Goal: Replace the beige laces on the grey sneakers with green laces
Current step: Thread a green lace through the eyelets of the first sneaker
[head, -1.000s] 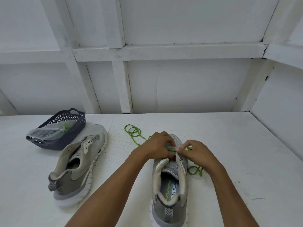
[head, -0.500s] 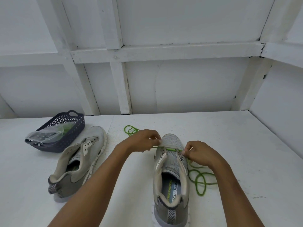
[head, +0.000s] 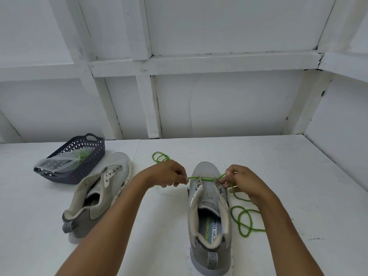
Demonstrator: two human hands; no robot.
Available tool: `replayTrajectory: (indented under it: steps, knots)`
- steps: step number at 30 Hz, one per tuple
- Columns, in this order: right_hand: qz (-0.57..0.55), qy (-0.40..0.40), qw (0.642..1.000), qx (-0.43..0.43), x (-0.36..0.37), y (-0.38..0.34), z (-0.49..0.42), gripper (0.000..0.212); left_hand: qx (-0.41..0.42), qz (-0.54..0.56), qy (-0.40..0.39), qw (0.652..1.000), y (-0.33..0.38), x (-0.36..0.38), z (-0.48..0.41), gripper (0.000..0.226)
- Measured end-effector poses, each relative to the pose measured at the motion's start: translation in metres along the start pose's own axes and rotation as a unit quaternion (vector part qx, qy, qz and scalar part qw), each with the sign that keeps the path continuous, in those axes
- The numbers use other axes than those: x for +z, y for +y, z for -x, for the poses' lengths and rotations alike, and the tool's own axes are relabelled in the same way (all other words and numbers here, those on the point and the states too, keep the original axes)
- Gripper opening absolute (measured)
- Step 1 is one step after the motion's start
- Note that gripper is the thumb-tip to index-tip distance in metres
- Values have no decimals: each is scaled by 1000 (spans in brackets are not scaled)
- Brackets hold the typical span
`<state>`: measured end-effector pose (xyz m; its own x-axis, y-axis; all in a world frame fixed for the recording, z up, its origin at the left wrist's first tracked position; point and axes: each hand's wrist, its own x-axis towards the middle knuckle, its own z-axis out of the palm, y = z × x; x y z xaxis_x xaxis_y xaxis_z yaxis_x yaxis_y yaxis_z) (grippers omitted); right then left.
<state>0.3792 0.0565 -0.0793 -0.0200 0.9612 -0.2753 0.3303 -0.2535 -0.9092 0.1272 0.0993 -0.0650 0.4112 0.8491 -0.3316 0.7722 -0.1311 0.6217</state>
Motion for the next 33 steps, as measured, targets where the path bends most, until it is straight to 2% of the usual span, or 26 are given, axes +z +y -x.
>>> replayTrajectory:
  steps: [1, 3, 6, 8, 11, 13, 16, 25, 28, 33]
  knots:
    - [-72, -2, 997, 15, -3, -1, 2, 17, 0, 19, 4, 1000, -1, 0, 0, 15]
    - [-123, 1, 992, 22, -8, -3, 3, 19, -3, 37, 9, 999, -2, 1, 1, 16]
    - [-91, 0, 996, 15, -5, -4, 6, 15, 0, 39, 7, 999, 2, 2, 3, 16]
    - [-61, -14, 998, 25, -3, -3, 9, 24, 2, 42, 3, 999, 3, 2, 6, 14]
    - [62, -52, 996, 29, -4, -1, 16, 34, -6, 14, -8, 1000, 0, -5, 10, 16]
    - [72, -63, 995, -3, -7, -1, 19, 28, -4, 27, -8, 1000, 2, -8, 13, 16]
    - [-67, -55, 994, -67, -8, -12, 23, 26, 36, 148, 9, 988, 16, -8, 20, 18]
    - [-159, -25, 973, -163, 6, -59, 33, 22, 114, 379, 62, 916, 67, -5, 33, 23]
    - [-155, -19, 970, -189, 9, -75, 35, 21, 129, 404, 69, 903, 81, -9, 38, 24]
    - [-95, 47, 968, -228, 12, -87, 35, 17, 120, 366, 105, 917, 96, -14, 42, 25]
